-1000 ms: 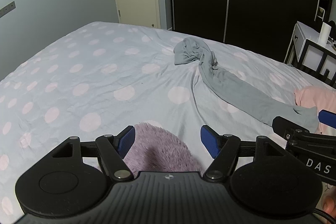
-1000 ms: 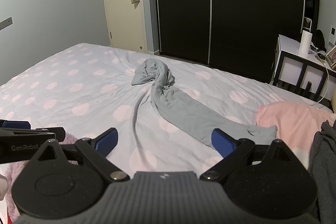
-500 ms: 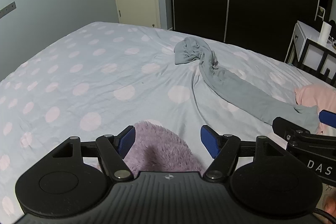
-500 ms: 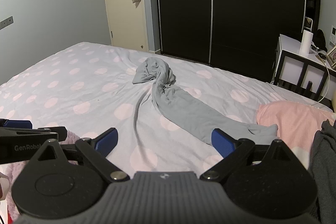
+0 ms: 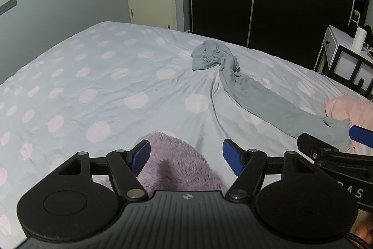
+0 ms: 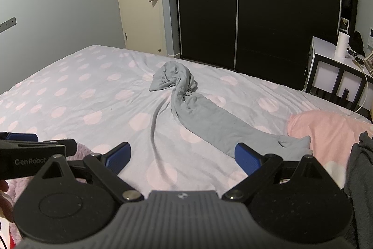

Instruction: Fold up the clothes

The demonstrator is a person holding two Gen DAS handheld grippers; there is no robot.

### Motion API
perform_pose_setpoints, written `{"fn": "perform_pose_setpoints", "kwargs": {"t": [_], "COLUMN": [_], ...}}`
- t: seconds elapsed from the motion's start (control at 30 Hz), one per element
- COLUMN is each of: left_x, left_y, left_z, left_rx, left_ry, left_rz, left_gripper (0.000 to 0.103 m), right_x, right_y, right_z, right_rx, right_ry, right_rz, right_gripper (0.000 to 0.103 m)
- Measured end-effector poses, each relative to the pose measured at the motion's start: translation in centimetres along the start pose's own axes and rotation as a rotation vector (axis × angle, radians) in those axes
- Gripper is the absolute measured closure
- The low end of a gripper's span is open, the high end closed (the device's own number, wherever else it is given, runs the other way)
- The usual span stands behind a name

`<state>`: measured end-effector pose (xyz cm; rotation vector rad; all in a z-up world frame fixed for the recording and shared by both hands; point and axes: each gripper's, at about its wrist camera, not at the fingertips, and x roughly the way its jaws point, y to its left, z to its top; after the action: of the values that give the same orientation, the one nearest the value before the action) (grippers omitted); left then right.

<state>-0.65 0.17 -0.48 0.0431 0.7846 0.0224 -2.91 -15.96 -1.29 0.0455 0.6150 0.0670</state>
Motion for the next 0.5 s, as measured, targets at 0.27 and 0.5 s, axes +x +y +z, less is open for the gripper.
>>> {"fn": "perform_pose_setpoints", "kwargs": {"t": [0.27,0.5], "left_x": [0.00,-0.29], "left_y": [-0.06,0.24], "left_z": [-0.04,-0.20], "left_rx": [-0.008,-0.020], "left_ry": [0.004,0.001], "left_rz": [0.001,-0.015], "left_gripper": [0.022,0.022], "right_x": [0.16,0.22], "right_y": [-0.07,-0.10], "right_z": [-0.05,-0.09], "right_rx": [0.002,0.003], "right_ry": [0.001,0.000], "right_rz": [0.006,0.011], "right_gripper": [0.006,0.006]}}
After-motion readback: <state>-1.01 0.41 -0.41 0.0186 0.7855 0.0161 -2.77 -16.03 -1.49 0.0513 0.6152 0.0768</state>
